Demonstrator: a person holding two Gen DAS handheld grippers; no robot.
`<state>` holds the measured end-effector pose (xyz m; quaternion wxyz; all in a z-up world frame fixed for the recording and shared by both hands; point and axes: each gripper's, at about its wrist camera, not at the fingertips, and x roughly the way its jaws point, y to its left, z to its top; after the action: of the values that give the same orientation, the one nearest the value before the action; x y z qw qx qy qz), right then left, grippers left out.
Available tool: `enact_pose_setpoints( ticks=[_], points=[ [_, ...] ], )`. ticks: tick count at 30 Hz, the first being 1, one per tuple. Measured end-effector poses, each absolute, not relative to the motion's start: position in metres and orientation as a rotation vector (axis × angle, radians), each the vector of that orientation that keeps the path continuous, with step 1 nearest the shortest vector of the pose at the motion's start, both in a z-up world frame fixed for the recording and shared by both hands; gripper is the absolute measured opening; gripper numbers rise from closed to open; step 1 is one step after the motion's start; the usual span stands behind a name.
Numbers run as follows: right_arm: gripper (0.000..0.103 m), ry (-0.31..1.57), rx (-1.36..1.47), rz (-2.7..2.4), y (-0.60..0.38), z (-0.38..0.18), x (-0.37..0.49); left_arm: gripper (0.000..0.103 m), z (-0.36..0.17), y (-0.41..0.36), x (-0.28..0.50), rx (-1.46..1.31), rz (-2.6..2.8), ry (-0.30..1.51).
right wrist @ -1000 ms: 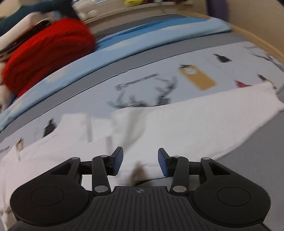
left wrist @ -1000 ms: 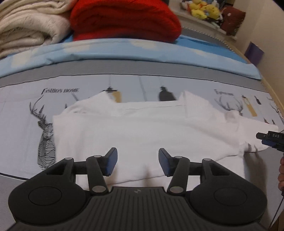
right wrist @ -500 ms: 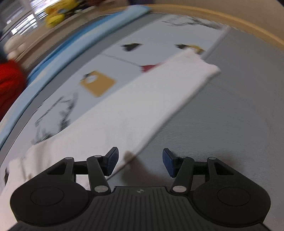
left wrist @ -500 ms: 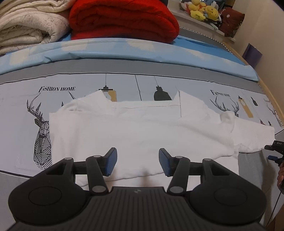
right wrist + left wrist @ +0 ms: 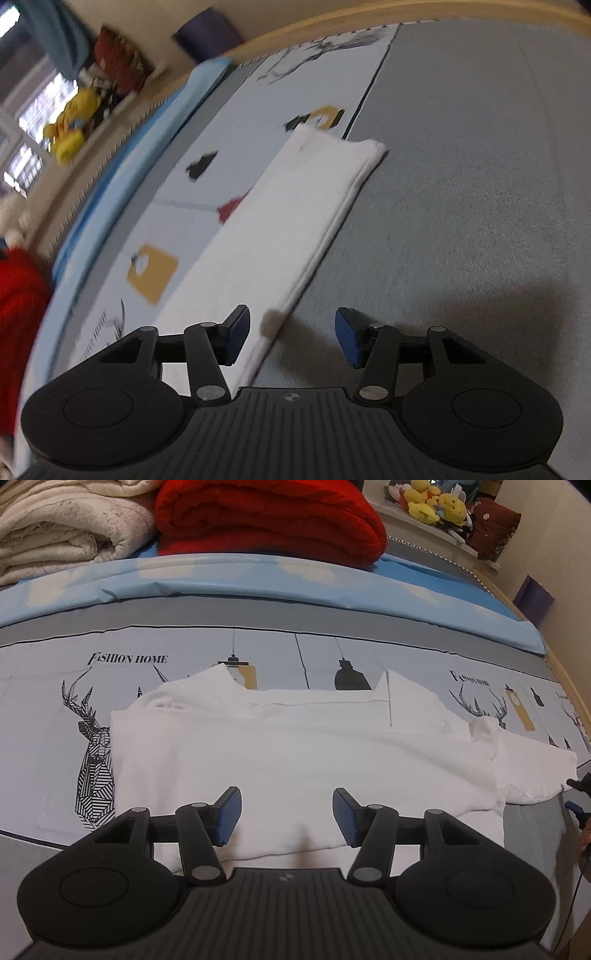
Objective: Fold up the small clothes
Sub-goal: 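Position the right gripper over the other sleeve's cuff, then grasp the cuff with the right gripper, fold it across the body, release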
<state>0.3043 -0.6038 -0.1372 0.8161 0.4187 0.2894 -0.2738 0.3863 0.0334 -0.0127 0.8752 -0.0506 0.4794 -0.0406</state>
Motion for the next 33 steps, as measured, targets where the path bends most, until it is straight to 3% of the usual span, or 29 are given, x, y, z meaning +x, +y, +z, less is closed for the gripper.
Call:
enact_pose_setpoints(
  ticks=[3, 6, 9, 11, 13, 19, 27, 30, 33],
  points=[
    [0.051, 0.579, 0.908, -0.594, -0.613, -0.14, 0.307, 0.06, -0.014, 0.033, 0.386, -0.1, -0.088, 1.004],
    [0.041, 0.54, 0.954, -0.615, -0.623, -0.145, 0.308, 0.06, -0.015, 0.035, 0.387, -0.1, -0.081, 1.005],
    [0.026, 0.523, 0.959, -0.634, -0.628, -0.149, 0.311, 0.06, -0.015, 0.037, 0.387, -0.1, -0.078, 1.006],
    [0.008, 0.507, 0.969, -0.653, -0.629, -0.151, 0.313, 0.06, -0.014, 0.039, 0.386, -0.099, -0.077, 1.004],
    [0.004, 0.486, 0.977, -0.666, -0.626, -0.15, 0.313, 0.06, -0.012, 0.043, 0.385, -0.104, -0.073, 0.999],
    [0.002, 0.4, 0.637, -0.661, -0.568, -0.083, 0.336, 0.06, 0.001, 0.075, 0.385, -0.16, -0.029, 0.973],
    [0.002, 0.209, 0.175, -0.062, -0.325, 0.032, 0.343, 0.06, 0.029, 0.165, 0.391, -0.368, 0.148, 0.897],
    [0.002, 0.271, 0.144, 0.241, -0.229, 0.031, 0.327, 0.06, 0.033, 0.188, 0.389, -0.423, 0.192, 0.89],
    [0.004, 0.513, 0.15, 0.494, -0.158, 0.001, 0.317, 0.06, 0.033, 0.198, 0.389, -0.461, 0.194, 0.9]
  ],
)
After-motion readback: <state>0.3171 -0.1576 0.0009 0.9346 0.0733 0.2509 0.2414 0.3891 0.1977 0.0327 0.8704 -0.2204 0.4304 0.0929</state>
